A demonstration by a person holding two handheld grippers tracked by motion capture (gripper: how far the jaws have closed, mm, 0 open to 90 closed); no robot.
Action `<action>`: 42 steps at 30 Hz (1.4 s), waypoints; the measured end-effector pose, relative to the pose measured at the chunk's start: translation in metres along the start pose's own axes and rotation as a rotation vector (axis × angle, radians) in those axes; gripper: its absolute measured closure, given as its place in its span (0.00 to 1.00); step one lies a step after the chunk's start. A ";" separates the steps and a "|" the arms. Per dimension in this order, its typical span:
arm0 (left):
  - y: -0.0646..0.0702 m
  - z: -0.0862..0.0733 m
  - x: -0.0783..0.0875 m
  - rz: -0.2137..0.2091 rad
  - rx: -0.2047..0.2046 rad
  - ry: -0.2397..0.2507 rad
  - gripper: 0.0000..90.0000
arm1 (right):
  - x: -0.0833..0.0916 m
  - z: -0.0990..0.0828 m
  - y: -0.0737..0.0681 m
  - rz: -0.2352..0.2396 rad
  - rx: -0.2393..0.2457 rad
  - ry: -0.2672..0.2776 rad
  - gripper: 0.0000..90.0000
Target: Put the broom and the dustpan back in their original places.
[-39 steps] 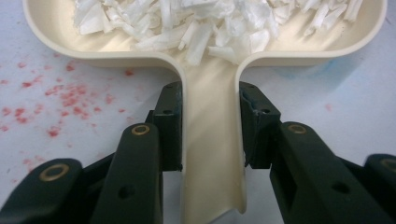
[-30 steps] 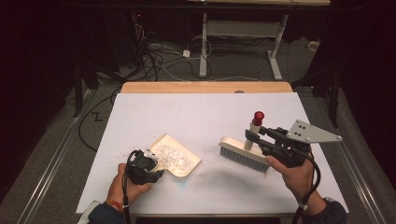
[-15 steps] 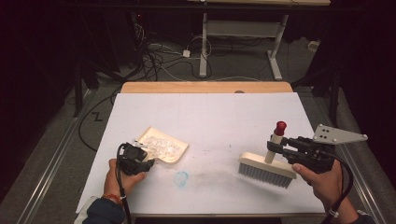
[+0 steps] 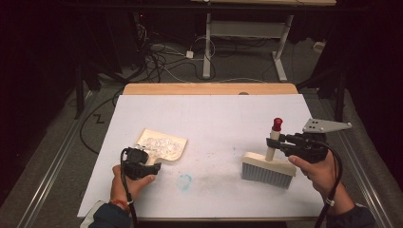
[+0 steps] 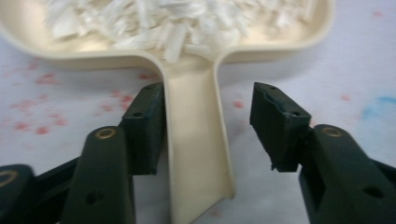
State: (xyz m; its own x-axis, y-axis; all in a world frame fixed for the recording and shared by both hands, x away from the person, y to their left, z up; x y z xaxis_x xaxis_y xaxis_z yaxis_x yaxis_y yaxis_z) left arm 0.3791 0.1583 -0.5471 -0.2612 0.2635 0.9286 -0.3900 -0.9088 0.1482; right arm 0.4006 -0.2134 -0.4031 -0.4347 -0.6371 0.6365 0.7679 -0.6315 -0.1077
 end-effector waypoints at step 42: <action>0.014 -0.025 0.024 0.127 -0.396 0.329 0.20 | -0.053 0.037 0.083 -0.403 -0.041 0.100 0.41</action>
State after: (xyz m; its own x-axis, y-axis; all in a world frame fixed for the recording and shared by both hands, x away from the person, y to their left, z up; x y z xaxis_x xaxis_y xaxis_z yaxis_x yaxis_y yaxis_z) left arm 0.3454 0.1601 -0.5308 -0.5665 0.3041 0.7659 -0.6242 -0.7652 -0.1578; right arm 0.5044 -0.2158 -0.4174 -0.7415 -0.3739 0.5571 0.5087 -0.8547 0.1035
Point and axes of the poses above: each handheld gripper's, and its own axes: x roughly backward along the jaws, z roughly out of its top, y roughly to its right, the point moved 10 cm from there along -x, roughly forward along the jaws, and after that the axes turned 12 degrees about -y, right-handed, at the moved point
